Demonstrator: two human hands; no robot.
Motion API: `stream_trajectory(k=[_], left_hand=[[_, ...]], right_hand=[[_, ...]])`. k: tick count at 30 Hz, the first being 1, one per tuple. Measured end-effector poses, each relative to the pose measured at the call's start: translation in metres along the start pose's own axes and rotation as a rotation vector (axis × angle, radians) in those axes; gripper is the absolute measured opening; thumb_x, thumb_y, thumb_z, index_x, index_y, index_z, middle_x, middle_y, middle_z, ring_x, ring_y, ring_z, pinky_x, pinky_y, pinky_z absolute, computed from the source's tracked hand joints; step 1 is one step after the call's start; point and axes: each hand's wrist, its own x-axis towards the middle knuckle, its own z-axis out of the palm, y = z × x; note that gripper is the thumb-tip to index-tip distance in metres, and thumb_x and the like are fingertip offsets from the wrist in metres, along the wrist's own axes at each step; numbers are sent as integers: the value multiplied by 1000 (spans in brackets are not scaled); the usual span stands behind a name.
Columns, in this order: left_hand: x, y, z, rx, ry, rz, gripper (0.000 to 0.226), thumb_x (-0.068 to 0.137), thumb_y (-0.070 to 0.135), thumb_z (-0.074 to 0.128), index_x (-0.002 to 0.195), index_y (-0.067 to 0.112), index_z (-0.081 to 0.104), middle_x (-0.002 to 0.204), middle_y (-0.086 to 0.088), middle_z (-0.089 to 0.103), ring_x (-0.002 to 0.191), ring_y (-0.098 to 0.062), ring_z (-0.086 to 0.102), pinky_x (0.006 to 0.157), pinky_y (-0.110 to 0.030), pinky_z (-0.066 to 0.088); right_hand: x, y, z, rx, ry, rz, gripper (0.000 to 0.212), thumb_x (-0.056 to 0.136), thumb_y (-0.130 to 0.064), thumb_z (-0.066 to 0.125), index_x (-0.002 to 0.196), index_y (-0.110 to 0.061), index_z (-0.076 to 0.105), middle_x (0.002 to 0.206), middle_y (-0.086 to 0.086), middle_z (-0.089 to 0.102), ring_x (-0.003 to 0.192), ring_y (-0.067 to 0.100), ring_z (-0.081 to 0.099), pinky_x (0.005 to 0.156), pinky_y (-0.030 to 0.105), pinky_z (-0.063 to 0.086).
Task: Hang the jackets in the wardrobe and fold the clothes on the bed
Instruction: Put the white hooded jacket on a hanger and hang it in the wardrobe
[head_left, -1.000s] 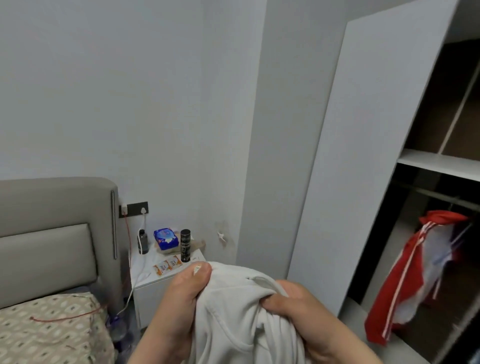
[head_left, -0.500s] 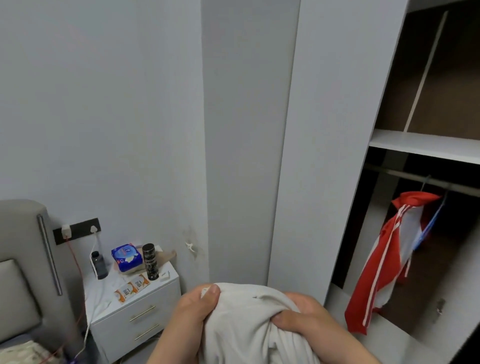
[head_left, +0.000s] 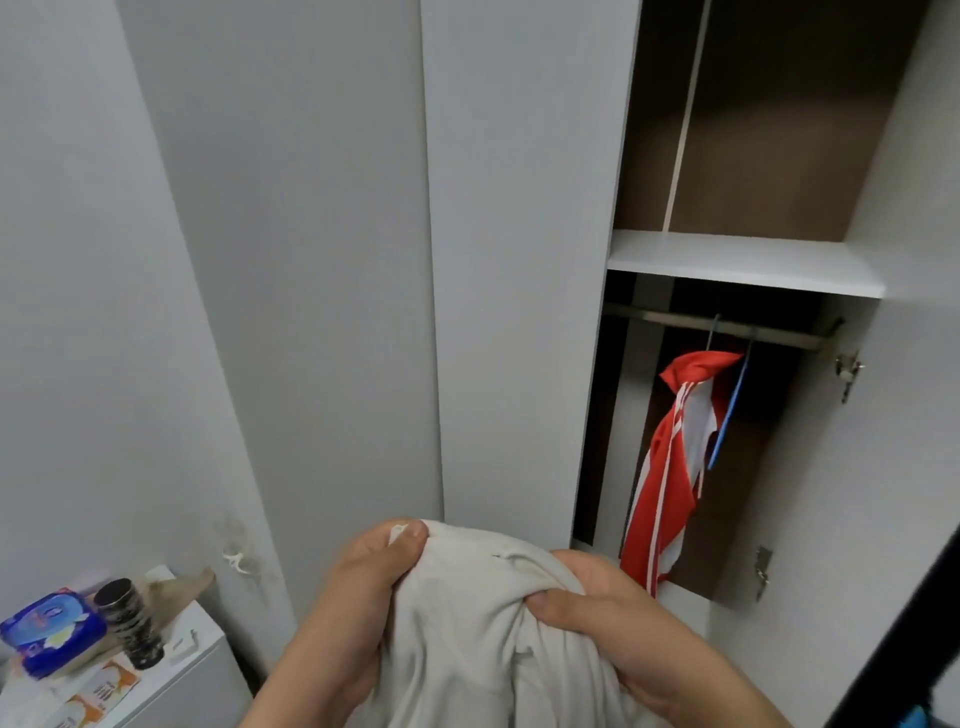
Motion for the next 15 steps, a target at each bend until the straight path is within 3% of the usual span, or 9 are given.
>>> stream_trajectory(k=[7, 9, 13, 15], left_hand=[[104, 1, 13, -36, -170, -13, 31, 87, 18, 56, 61, 13, 74, 69, -14, 70, 58, -18, 67, 50, -22, 52], [138, 3, 10, -26, -202, -24, 27, 85, 20, 57, 67, 11, 75, 76, -18, 71, 64, -21, 68, 55, -27, 53], [205, 2, 1, 13, -287, -43, 27, 91, 17, 56, 74, 8, 74, 87, -21, 72, 76, -24, 67, 72, -36, 49], [234, -1, -1, 38, -328, -59, 33, 95, 16, 53, 69, 12, 72, 81, -16, 70, 76, -23, 63, 73, -37, 46]], right_hand=[[55, -17, -31, -56, 174, 20, 50, 70, -34, 79, 112, -11, 70, 112, 11, 73, 108, 27, 68, 103, 48, 48], [76, -26, -35, -115, 220, 31, 54, 66, -45, 79, 111, -18, 70, 110, 5, 74, 106, 23, 69, 102, 48, 50], [118, -43, -42, -260, 310, 31, 42, 66, -57, 74, 100, -32, 71, 103, -4, 73, 99, 16, 69, 97, 46, 53], [134, -44, -46, -278, 361, 15, 46, 64, -65, 73, 97, -32, 71, 103, -3, 72, 99, 17, 69, 96, 44, 54]])
